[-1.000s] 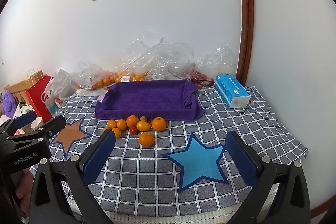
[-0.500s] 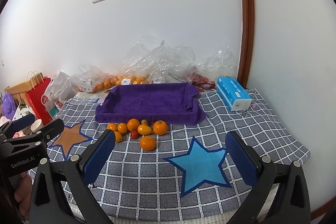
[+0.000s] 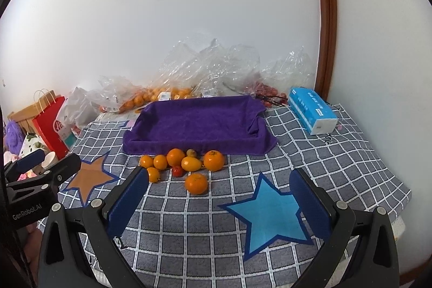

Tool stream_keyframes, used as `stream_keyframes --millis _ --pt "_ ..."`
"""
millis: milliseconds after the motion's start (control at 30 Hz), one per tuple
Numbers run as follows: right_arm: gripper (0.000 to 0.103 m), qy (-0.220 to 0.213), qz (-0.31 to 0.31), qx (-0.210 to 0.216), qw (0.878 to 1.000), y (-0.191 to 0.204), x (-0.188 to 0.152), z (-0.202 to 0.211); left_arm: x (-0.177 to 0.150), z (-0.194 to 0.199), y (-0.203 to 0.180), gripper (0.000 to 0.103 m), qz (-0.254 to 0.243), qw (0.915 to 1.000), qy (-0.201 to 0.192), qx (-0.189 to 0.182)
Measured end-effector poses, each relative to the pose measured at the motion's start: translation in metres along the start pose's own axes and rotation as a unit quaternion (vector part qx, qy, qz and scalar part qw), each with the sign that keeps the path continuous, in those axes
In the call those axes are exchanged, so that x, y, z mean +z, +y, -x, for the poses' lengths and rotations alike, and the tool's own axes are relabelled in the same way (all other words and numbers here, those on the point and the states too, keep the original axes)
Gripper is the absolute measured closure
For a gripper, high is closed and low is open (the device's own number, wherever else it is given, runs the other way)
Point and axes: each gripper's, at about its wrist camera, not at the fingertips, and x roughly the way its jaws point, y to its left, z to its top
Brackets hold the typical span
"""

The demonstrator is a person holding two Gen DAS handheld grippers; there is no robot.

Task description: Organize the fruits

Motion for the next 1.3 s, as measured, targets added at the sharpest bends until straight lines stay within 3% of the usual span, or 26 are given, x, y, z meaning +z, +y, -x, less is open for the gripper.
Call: stream_keyframes --millis 567,933,1067,1300 --pt "0.008 0.036 0.010 0.021 0.999 -0.001 0.000 -0.073 0.009 -0.067 0.017 0.003 0.005 0.9995 0.030 0.005" --pt "0.027 0.117 0.016 0.057 0.991 0.015 -0.030 -0.157 -0.001 -0.131 0.053 0.008 0.022 0.9952 0.092 0.024" --pt "0.031 0.136 0.016 0.072 0.988 0.025 -0.039 -0.176 -0.006 -0.145 0.061 0.008 0.025 0.9939 0.106 0.017" --pt "0.052 0.157 0.030 0.069 0.985 0.031 -0.048 -0.200 -0.014 -0.162 0.056 0.008 0.028 0.9917 0.125 -0.013"
